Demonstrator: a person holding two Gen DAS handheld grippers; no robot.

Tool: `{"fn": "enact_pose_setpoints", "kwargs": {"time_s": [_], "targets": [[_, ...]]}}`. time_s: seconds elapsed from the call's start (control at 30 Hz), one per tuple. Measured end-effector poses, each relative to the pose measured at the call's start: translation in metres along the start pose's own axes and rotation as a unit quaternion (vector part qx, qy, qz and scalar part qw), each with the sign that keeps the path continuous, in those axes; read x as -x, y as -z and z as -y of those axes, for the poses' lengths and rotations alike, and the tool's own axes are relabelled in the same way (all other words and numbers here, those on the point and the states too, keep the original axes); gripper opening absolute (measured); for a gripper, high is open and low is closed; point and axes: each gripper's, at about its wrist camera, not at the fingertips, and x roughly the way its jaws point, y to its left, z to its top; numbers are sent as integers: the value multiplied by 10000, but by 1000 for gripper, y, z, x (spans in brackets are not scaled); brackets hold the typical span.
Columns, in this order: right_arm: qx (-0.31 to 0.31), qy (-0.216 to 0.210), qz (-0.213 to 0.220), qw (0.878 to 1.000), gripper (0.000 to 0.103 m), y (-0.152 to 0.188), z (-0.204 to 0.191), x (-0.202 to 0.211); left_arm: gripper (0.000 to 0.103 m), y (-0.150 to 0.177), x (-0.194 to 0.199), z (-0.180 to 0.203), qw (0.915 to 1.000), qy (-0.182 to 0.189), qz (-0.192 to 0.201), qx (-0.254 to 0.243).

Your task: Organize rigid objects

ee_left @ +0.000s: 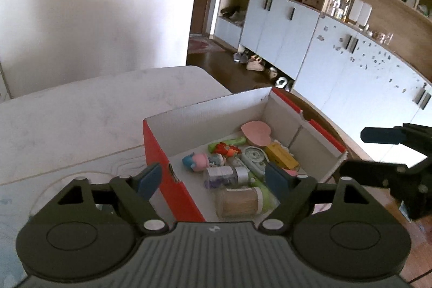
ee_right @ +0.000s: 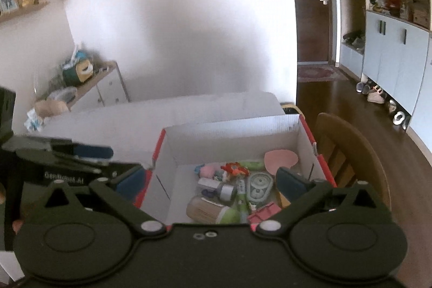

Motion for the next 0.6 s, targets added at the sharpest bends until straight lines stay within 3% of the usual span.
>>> {"fn": "enact_pose_setpoints", "kwargs": {"time_s": [0.1, 0.17, 0.27, 0.33, 0.6], "targets": [[-110, 40, 176, 9998, 103, 3, -5, 8, 86, 6, 8, 0, 10000, 58, -20, -32], [-130, 55, 236, 9996, 103, 5, -9, 11, 94, 10, 14, -1, 9999, 106, -4, -53], [-167, 73, 291, 9994, 103, 7, -14, 16, 94, 15, 22, -1, 9995, 289, 27, -111], [-193, 79, 305, 9993, 103, 10, -17, 19, 103, 17, 27, -1, 9991, 390, 31, -174], [-413, 159, 414, 9982, 103, 22, -23, 30, 103, 27, 40, 0, 9982, 478, 85, -343]]}}
